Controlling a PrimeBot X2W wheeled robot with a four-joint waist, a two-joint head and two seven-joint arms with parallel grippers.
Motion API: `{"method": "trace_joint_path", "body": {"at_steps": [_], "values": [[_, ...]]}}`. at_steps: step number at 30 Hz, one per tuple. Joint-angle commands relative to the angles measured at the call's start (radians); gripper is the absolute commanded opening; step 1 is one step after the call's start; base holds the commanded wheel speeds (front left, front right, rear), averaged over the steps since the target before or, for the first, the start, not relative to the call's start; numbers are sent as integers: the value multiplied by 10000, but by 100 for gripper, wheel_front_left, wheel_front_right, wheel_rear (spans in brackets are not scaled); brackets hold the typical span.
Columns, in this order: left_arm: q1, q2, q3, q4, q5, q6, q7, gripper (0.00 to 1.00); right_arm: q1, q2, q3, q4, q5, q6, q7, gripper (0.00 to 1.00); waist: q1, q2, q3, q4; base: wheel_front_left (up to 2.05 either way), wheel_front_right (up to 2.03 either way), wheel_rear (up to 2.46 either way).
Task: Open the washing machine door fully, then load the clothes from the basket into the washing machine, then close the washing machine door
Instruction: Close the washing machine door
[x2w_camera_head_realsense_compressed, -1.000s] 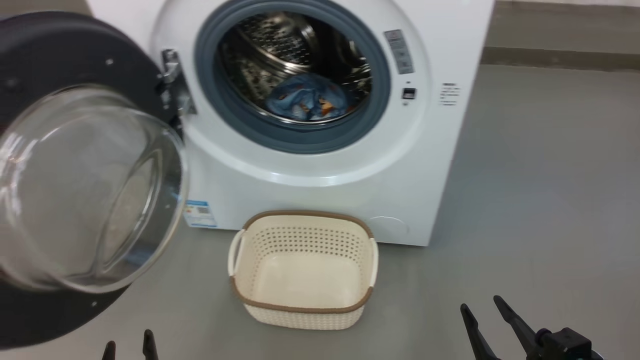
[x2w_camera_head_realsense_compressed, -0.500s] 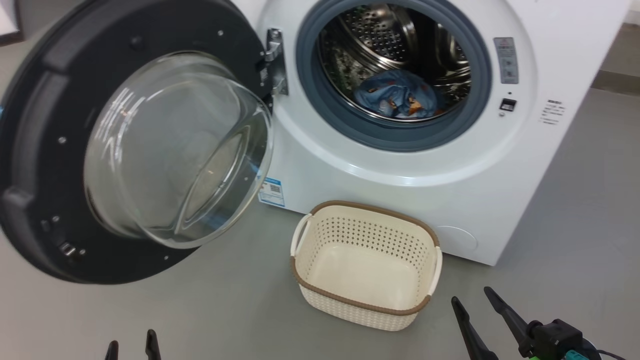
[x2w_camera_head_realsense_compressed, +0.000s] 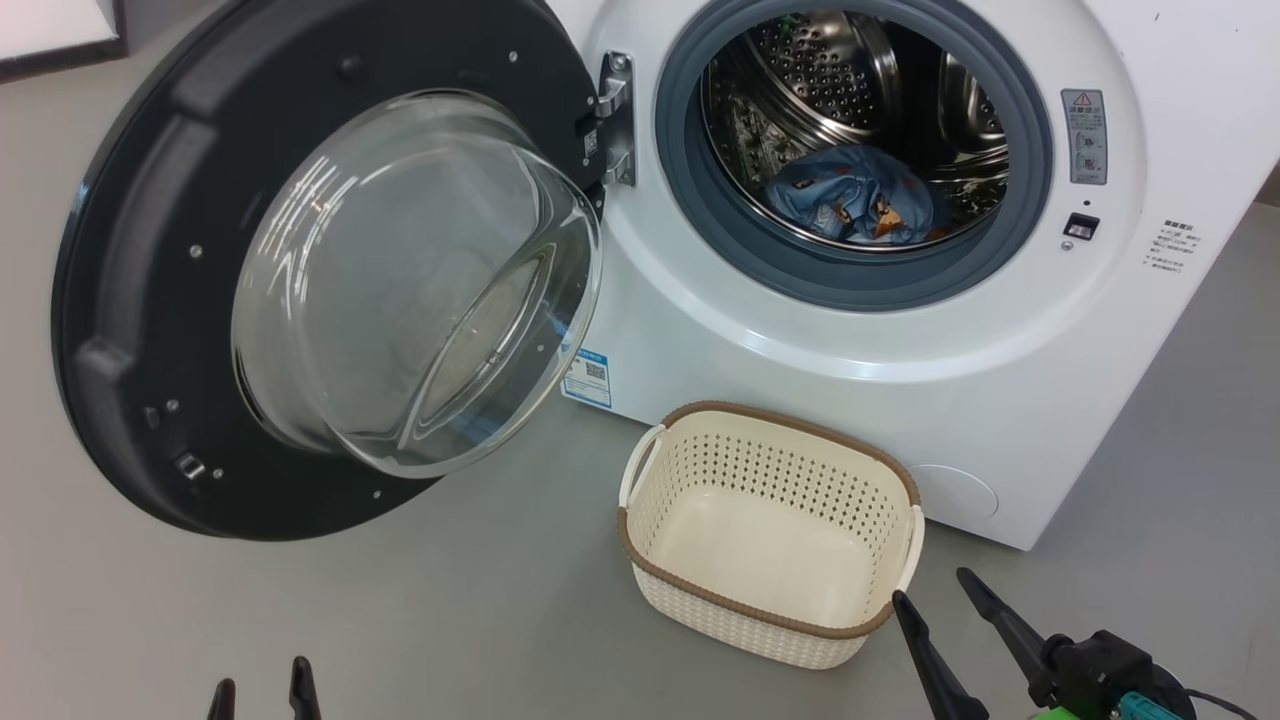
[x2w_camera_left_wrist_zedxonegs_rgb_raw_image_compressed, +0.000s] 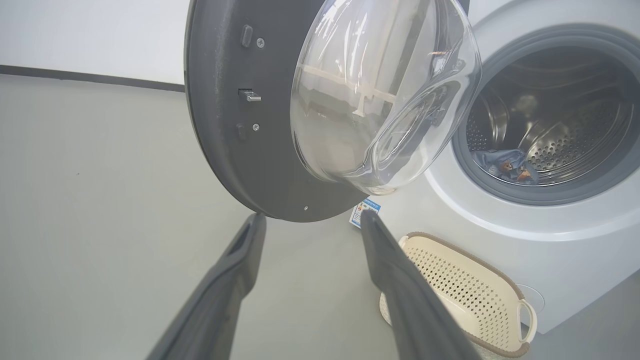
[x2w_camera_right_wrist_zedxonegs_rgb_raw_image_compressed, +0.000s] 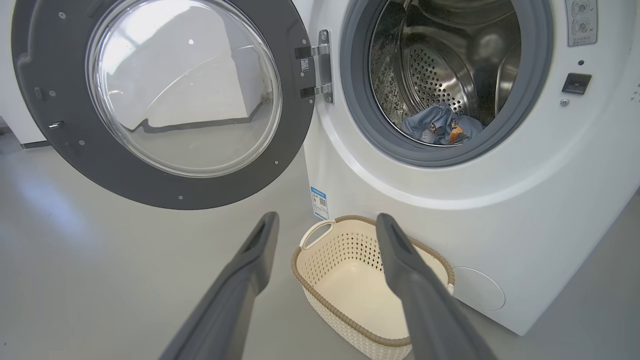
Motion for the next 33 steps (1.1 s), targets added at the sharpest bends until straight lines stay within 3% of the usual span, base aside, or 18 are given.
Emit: {"method": "trace_joint_path", "body": {"at_steps": [1,9,10,11,16,26,29,33], "values": [[-161,83,324,-311,31,37,-65,100,-400,-176,298,-188,-79,16,-49,100,0,0,17,12,0,0,0],[-127,83,403,-390,-234,181,-65,98,-523,-230,401,-147,-54,16,-49,100,0,0,70,57,0,0,0],[-115,83,441,-357,-410,196,-65,22,-534,-235,412,-148,-51,16,-49,100,0,0,74,61,0,0,0],[-102,83,501,-313,-581,190,-65,0,-541,-237,420,-149,-48,16,-49,100,0,0,76,63,0,0,0],[-260,83,1539,-156,-2145,229,-65,0,-512,-208,398,-153,-37,16,-49,100,0,0,79,72,0,0,0],[-1749,146,4981,884,-3488,-561,-65,0,-301,-25,216,-193,-54,16,-49,100,0,0,67,28,0,0,0],[-2550,710,5681,1511,-4172,-616,26,0,-200,39,133,-214,-74,16,-49,100,0,0,59,17,0,0,0],[-3612,1941,6457,2377,-4938,-389,587,0,-168,109,153,-230,-100,16,-49,100,0,0,84,-130,0,0,0]]}}
